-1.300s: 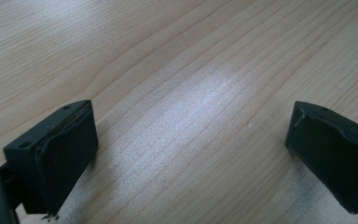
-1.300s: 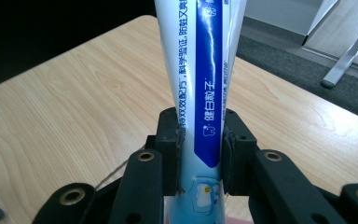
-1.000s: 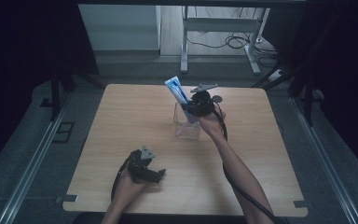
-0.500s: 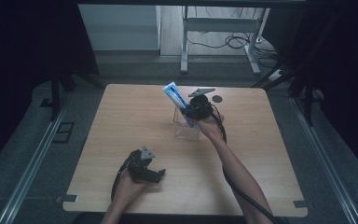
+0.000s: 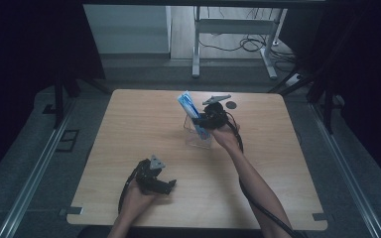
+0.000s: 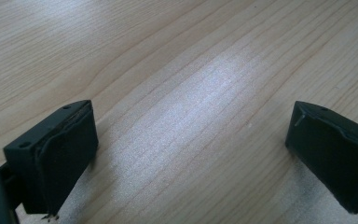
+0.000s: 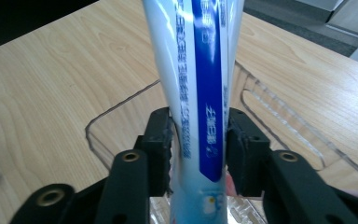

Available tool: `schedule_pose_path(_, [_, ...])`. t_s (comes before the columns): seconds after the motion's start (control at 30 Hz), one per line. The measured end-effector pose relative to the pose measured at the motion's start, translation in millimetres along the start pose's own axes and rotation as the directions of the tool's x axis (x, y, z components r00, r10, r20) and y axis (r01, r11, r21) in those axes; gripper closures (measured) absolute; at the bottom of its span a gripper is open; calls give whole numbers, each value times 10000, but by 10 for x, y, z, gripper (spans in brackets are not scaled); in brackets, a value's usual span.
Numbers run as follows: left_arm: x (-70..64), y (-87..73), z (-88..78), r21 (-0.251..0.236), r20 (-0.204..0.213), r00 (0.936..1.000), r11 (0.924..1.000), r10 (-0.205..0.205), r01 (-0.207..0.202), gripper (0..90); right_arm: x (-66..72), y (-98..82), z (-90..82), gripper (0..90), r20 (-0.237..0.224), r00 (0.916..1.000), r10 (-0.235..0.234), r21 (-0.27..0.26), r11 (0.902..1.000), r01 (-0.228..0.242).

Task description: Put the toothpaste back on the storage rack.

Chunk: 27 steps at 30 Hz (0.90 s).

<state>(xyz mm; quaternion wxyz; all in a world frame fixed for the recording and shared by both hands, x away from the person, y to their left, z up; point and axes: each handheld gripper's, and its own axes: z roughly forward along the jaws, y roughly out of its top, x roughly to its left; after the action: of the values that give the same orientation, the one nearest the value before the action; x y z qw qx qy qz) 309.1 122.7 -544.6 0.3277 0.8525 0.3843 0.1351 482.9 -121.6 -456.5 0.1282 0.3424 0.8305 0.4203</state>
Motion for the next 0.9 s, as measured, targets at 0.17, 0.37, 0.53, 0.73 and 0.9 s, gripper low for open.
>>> schedule_pose_path(0.17, [0, 0, 0, -1, -2, 10000, 10000, -1, 1, 22, 6, -6, -5, 590, 6, 10000, -83, -14, 10000, 83])
schedule_pose_path(0.37, [0, 0, 0, 0, -1, 10000, 10000, 3, -3, 22, -4, -21, -11, 545, -130, 9999, -93, -27, 10000, 93])
schedule_pose_path(0.53, [1, 0, 0, 2, -1, 10000, 10000, 10, -10, 22, -23, -30, -47, 545, -24, 9999, 104, -127, 9999, -104])
schedule_pose_path(0.73, [1, 0, 0, -5, 1, 10000, 10000, 9, -9, 22, -41, -46, -115, 533, -224, 9995, 217, -167, 9996, -221])
schedule_pose_path(0.9, [1, 0, 1, -8, 1, 10000, 10000, 5, -5, 22, -18, -45, -154, 512, -338, 9993, 173, -192, 9997, -179])
